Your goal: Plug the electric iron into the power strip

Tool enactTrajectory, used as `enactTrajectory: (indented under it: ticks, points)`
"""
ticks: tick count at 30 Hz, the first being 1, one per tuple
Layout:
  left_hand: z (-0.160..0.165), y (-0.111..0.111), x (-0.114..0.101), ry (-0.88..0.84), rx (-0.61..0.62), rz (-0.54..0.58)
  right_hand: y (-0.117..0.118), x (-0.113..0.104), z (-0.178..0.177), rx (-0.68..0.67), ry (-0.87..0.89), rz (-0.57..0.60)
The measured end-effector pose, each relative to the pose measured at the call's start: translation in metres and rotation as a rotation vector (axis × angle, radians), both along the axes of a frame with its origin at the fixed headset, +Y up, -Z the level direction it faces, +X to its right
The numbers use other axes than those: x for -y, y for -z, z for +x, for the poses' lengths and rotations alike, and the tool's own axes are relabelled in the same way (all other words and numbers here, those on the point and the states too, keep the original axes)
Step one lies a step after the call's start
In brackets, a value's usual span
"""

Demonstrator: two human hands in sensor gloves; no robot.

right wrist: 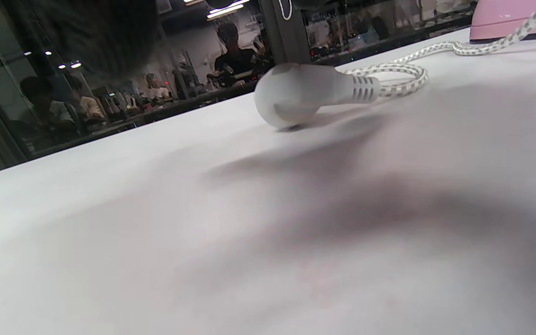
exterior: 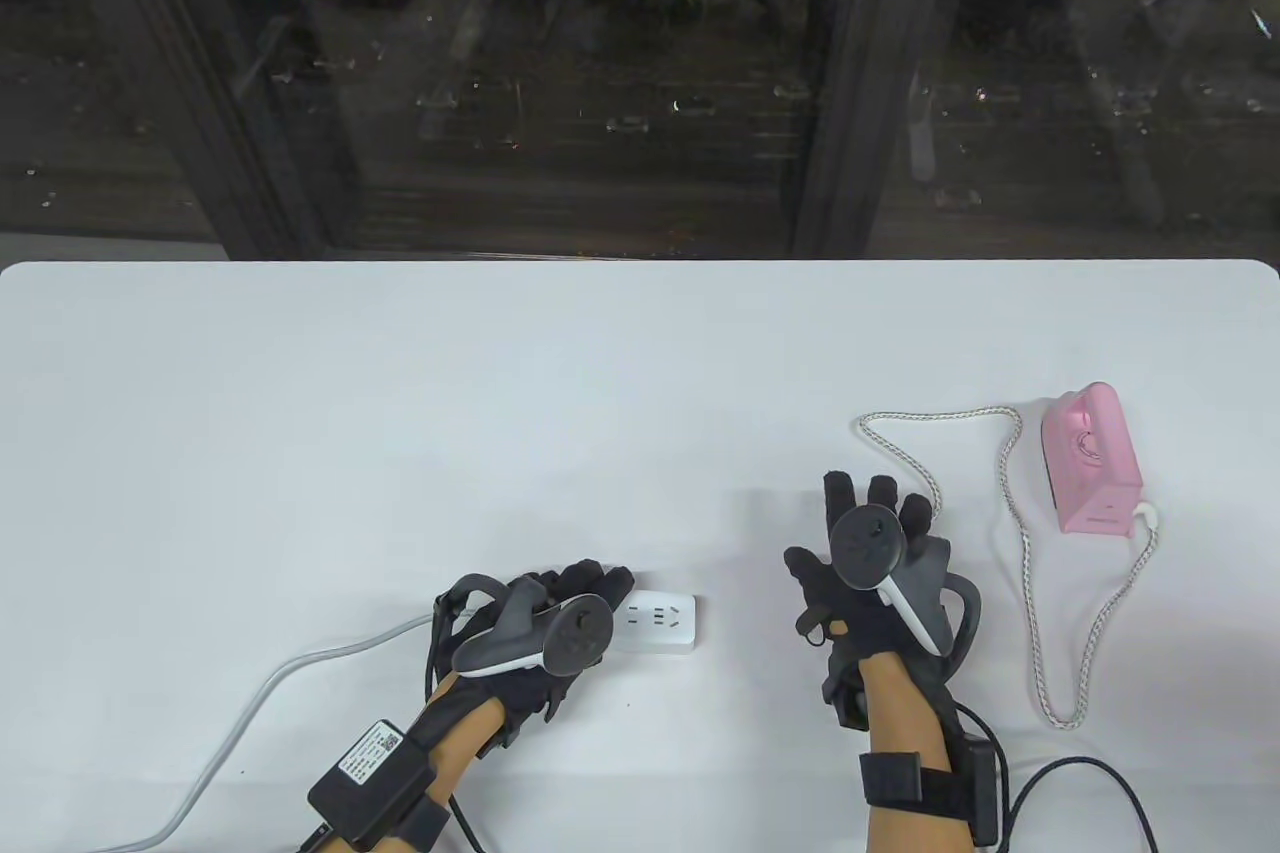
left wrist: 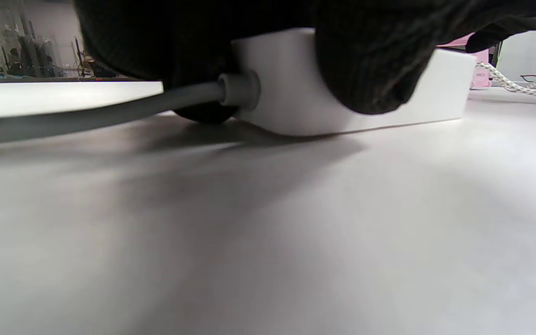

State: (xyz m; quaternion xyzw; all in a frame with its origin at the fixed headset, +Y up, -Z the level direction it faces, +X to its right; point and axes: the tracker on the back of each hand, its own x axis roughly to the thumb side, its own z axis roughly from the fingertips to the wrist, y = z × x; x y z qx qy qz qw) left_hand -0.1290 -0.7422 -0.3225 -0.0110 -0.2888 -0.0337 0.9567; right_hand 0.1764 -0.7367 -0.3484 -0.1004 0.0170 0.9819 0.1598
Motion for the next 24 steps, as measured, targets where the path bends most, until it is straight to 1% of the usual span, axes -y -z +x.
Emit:
enactTrajectory:
  ticks: [4, 7, 11, 20, 24]
  points:
    - [-0.003, 0.001, 0.000, -0.026, -0.012, -0.025, 0.002, 0.004, 0.001, 0.014, -0.014, -0.027]
    - [-0.008, 0.003, -0.002, -0.108, -0.042, -0.075, 0.003, 0.006, 0.002, 0.032, -0.016, -0.063]
    - [-0.009, 0.003, -0.001, -0.100, -0.047, -0.072, 0.004, 0.011, 0.003, 0.042, -0.020, -0.107]
    - [-0.009, 0.003, 0.000, -0.085, -0.047, -0.072, 0.005, 0.010, 0.005, 0.077, -0.049, -0.085]
    - [-0.009, 0.002, 0.000, -0.075, -0.049, -0.070, 0.007, 0.014, 0.005, 0.084, -0.059, -0.095]
